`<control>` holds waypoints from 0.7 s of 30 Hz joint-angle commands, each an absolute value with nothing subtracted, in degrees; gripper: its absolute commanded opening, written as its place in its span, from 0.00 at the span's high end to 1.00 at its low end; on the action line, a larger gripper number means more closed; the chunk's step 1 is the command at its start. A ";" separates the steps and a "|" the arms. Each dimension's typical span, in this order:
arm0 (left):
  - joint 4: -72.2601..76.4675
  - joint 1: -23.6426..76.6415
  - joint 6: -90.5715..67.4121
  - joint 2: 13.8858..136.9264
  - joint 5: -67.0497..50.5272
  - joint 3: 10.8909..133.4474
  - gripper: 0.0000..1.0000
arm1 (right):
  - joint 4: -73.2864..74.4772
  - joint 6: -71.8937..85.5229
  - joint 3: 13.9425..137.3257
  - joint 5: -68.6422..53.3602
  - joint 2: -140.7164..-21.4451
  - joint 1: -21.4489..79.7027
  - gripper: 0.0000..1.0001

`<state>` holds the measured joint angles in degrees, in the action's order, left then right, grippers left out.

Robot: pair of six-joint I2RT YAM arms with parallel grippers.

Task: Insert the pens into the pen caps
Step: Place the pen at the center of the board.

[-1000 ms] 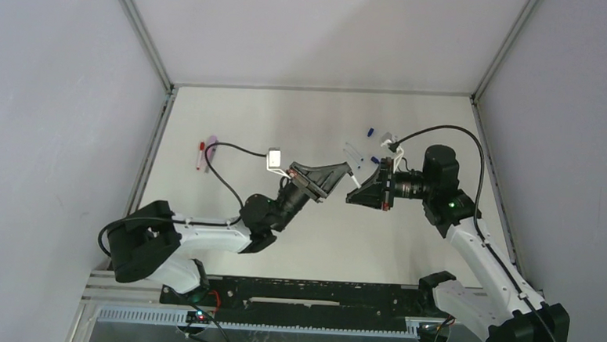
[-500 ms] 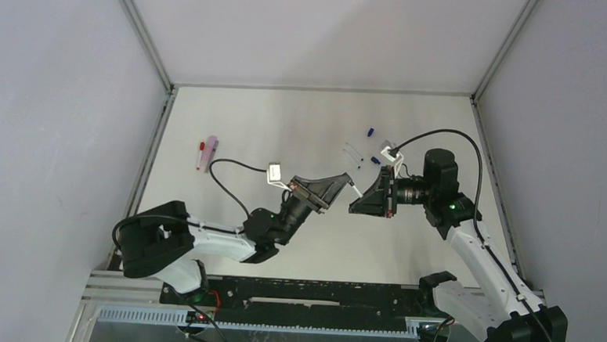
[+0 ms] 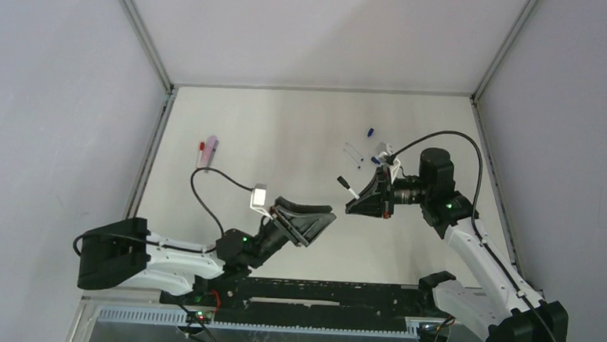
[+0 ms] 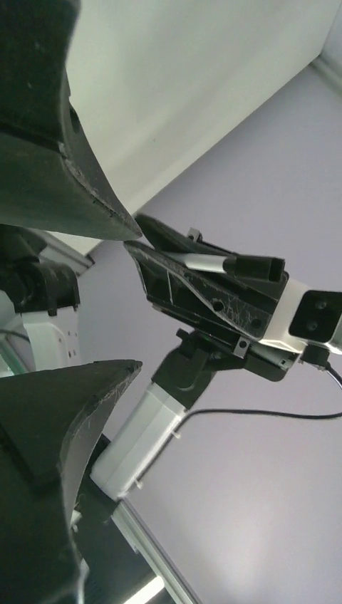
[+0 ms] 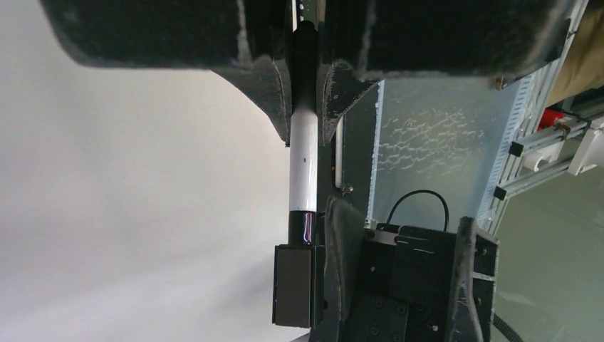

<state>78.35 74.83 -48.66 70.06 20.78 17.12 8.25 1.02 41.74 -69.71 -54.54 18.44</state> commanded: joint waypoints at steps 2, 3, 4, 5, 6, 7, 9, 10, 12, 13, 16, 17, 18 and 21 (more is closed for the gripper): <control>81.40 74.78 -34.06 68.19 18.03 14.45 0.34 | 7.10 -2.91 43.68 -74.39 -54.10 17.76 1.00; 81.42 74.73 -31.58 68.12 17.20 15.00 0.33 | 7.12 -3.04 43.68 -74.91 -54.20 17.80 1.00; 81.47 74.71 -29.37 68.16 16.66 15.74 0.33 | 7.12 -3.07 43.67 -75.30 -54.34 17.79 1.00; 81.44 74.78 -26.97 68.31 16.30 17.00 0.32 | 7.12 -3.05 43.68 -75.62 -54.35 17.81 1.00; 81.46 74.78 -24.98 68.62 16.08 17.72 0.32 | 7.12 -3.00 43.68 -75.83 -54.39 17.76 1.00; 81.40 74.78 -23.00 69.17 15.96 18.80 0.32 | 7.12 -2.92 43.64 -76.03 -54.44 17.77 1.00; 81.44 74.71 -20.14 70.62 16.42 21.04 0.32 | 7.05 -2.86 43.65 -76.25 -54.49 17.77 1.00; 81.47 74.69 -19.28 71.56 17.08 22.11 0.32 | 7.03 -2.81 43.68 -76.53 -54.56 17.68 1.00; 81.62 74.71 -18.73 73.41 18.88 23.83 0.32 | 6.97 -2.75 43.68 -76.74 -54.56 17.66 1.00; 81.90 74.62 -18.79 74.68 19.65 24.68 0.33 | 6.94 -2.73 43.68 -76.83 -54.51 17.66 1.00; 82.74 74.43 -19.79 77.15 20.43 26.61 0.35 | 6.78 -2.51 43.68 -77.02 -54.50 17.67 1.00; 82.79 74.36 -20.27 77.84 20.43 27.17 0.36 | 6.72 -2.47 43.68 -77.08 -54.56 17.71 1.00; 82.92 74.28 -20.83 78.53 20.48 27.72 0.37 | 6.66 -2.38 43.68 -77.16 -54.56 17.75 1.00; 83.10 74.02 -22.58 80.37 20.77 28.97 0.43 | 6.59 -2.29 43.68 -77.26 -54.55 17.84 1.00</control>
